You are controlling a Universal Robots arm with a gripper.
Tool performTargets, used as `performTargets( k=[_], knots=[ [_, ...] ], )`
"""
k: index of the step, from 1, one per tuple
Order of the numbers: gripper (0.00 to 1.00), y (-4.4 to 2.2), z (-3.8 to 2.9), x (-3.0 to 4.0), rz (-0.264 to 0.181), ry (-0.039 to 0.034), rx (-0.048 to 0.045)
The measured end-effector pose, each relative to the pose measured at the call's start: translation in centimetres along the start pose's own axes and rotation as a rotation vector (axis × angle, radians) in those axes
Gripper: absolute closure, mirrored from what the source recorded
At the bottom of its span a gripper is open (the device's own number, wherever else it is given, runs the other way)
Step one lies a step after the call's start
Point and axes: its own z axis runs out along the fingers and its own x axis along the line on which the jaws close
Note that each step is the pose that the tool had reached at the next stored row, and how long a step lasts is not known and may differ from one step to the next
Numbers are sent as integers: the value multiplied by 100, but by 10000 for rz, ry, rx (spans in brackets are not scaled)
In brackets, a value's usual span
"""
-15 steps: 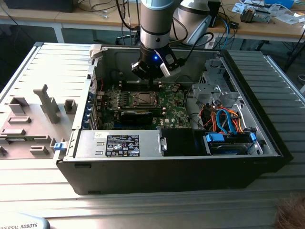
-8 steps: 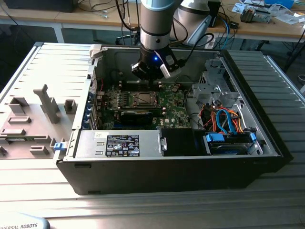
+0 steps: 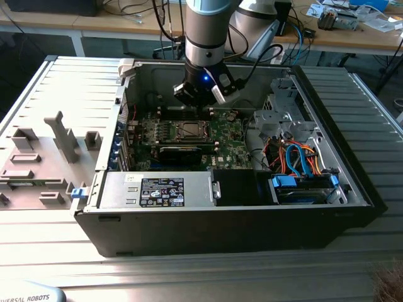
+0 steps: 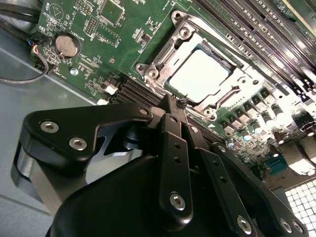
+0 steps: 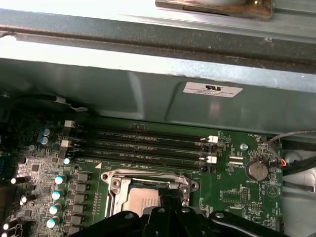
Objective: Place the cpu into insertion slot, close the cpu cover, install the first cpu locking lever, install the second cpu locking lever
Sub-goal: 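Install the second cpu locking lever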
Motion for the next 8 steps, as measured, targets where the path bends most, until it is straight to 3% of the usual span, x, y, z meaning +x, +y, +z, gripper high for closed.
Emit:
performTargets(
  k=[8],
  knots=[
    [89,-32,-6,4,1,0,0]
  ],
)
